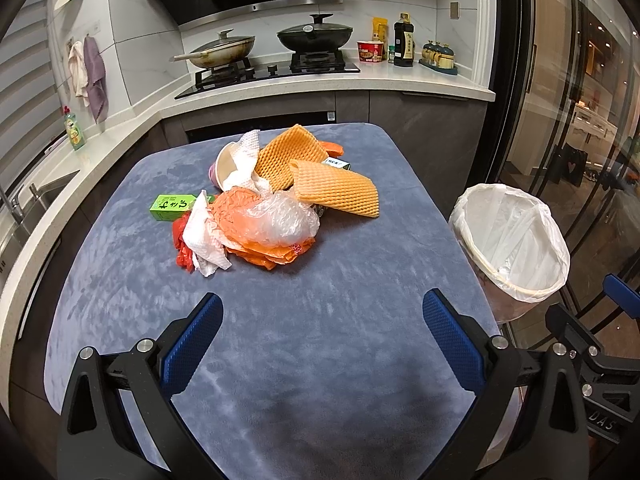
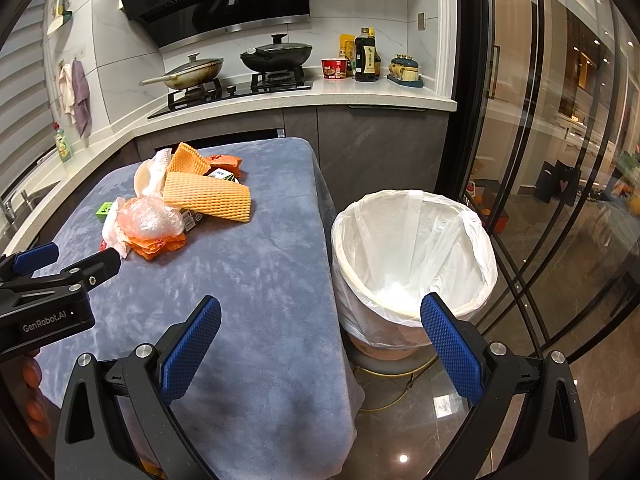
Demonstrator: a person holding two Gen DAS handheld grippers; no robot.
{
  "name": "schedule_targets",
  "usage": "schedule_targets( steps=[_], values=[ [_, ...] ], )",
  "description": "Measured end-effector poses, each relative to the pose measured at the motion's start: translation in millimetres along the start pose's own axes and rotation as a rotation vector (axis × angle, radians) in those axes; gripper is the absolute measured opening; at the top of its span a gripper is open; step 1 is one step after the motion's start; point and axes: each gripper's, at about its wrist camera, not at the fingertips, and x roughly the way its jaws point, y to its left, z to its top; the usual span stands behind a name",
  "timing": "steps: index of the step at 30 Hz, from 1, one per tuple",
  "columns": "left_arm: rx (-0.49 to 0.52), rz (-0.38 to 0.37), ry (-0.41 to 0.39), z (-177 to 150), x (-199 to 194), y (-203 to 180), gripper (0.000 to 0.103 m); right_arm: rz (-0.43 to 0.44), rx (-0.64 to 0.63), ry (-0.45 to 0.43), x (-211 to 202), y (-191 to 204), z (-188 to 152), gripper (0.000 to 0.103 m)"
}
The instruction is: Collect trash
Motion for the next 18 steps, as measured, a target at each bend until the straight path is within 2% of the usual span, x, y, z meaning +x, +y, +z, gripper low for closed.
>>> schedule_targets(
  steps=[11, 18],
  values=[
    [-0.002, 0.0, 0.001, 0, 0, 0, 0.096, 0.003, 0.0, 0.002, 0, 1, -1, 0.096],
    [-0.032, 0.003, 0.029, -8, 8, 7, 0.096, 0.016, -0.008, 0.014, 11, 9, -2, 0.096]
  ],
)
